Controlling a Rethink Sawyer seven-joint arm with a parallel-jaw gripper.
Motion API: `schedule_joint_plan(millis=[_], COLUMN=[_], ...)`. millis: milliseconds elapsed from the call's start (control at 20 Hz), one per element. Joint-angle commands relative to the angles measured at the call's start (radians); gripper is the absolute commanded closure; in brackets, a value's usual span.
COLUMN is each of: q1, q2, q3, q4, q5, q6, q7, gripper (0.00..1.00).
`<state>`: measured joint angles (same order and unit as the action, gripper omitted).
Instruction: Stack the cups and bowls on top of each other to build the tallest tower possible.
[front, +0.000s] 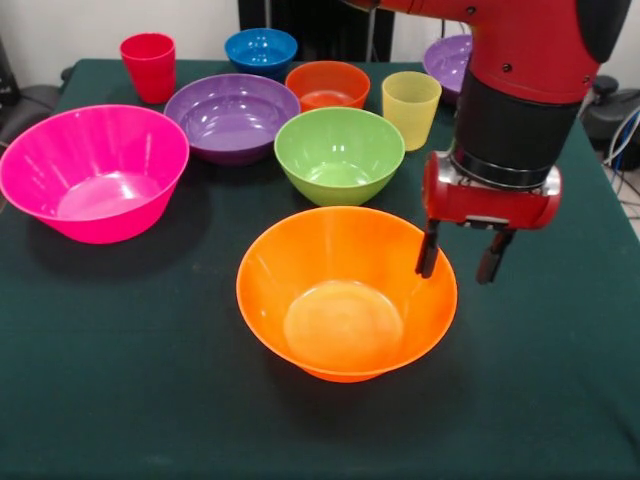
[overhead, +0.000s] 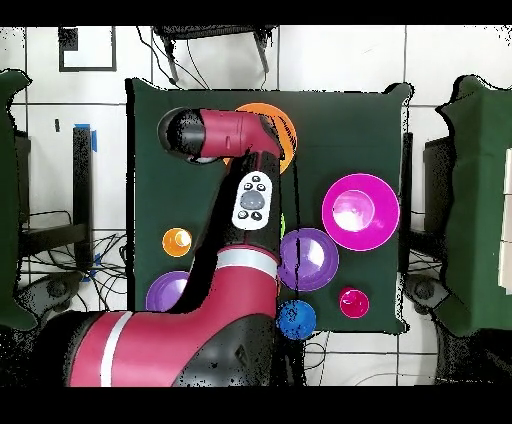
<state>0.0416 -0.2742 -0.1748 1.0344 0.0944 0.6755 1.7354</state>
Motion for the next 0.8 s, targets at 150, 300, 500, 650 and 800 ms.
schedule_joint_plan(millis=[150, 300, 500, 650, 800], q1=[0.019, 0.014, 0.01, 0.006, 0.008], q2=[-0.004, 0.006, 0.013, 0.025, 0.033], q3=[0.038, 0.042, 0.043, 0.041, 0.038], q4=[-0.031, -0.014, 0.015, 0.019, 0.024], q5=[0.033, 0.035, 0.034, 0.028, 0.023], q6=[0.105, 0.064, 0.021, -0.01, -0.034], q7=[0.187, 0.182, 0.182, 0.18, 0.182], gripper=[0.0, 0.0, 0.0, 0.0, 0.0])
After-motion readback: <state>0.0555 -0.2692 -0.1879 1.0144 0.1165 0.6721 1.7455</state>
